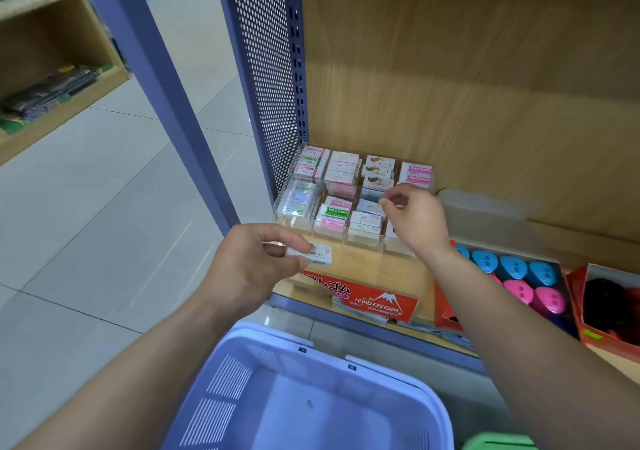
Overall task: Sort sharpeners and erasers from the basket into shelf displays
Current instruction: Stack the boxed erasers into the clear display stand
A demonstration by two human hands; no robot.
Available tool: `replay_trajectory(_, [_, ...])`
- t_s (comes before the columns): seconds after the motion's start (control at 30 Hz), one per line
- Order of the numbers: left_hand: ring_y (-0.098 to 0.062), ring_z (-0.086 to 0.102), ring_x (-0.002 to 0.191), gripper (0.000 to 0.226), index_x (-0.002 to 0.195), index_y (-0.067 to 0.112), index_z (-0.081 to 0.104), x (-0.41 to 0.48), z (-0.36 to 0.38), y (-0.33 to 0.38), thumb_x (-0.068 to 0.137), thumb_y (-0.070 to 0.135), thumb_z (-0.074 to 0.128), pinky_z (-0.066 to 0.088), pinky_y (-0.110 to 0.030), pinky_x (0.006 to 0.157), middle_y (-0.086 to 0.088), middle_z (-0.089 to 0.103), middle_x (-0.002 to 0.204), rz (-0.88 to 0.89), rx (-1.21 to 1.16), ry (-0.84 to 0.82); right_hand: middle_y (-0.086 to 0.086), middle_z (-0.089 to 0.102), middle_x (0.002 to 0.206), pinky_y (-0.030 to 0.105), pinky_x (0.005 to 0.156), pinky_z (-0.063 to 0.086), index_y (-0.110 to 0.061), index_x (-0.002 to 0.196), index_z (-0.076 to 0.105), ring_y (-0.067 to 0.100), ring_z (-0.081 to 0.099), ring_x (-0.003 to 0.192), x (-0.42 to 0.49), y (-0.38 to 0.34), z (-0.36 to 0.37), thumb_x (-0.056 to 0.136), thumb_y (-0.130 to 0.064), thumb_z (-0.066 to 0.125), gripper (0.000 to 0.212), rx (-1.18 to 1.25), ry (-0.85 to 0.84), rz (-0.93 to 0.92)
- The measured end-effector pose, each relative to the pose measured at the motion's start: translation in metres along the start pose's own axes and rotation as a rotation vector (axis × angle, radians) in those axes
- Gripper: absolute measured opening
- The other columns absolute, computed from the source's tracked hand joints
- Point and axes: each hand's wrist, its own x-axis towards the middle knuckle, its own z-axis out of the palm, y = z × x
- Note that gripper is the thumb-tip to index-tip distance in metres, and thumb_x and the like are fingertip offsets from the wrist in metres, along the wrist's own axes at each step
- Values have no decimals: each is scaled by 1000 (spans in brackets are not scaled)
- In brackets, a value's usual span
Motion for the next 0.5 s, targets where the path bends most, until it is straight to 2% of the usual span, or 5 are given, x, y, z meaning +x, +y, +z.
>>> replay_trajectory(0.1, [-19,74,77,26,86,16,72,-6,3,7,78,-6,80,54,-29,65,-17,74,95,25,-68,-24,-11,72,83,18,67,50,-23,93,75,0,64,75,-35,-33,-26,96,-20,65,11,315,-159,0])
replay_trajectory(0.17, [-19,75,82,32,92,13,69,-9,7,13,77,-13,77,58,-23,66,-9,72,102,40,-126,-36,-2,74,86,25,63,53,-21,99,75,9,66,70,-56,-57,-39,97,-20,64,11,511,-328,6])
replay_trajectory(0.23, [-18,75,84,36,98,16,71,-13,10,16,78,-12,77,59,-22,69,-1,72,104,46,-125,-29,6,73,93,32,65,55,-19,108,73,16,68,71,-72,-73,-45,97,-18,65,14,615,-476,11])
replay_trajectory(0.37, [-18,75,83,36,99,17,73,-16,12,18,78,-12,77,58,-22,68,-1,75,99,60,-144,-27,9,70,105,29,71,57,-16,110,73,18,70,75,-81,-78,-44,89,-7,74,23,677,-569,26])
replay_trajectory(0.5, [-17,75,79,37,90,21,73,-14,16,14,76,-13,78,61,-29,71,1,75,91,72,-96,-41,6,71,84,34,75,58,-12,104,73,21,68,77,-81,-69,-42,84,-3,78,22,740,-640,139])
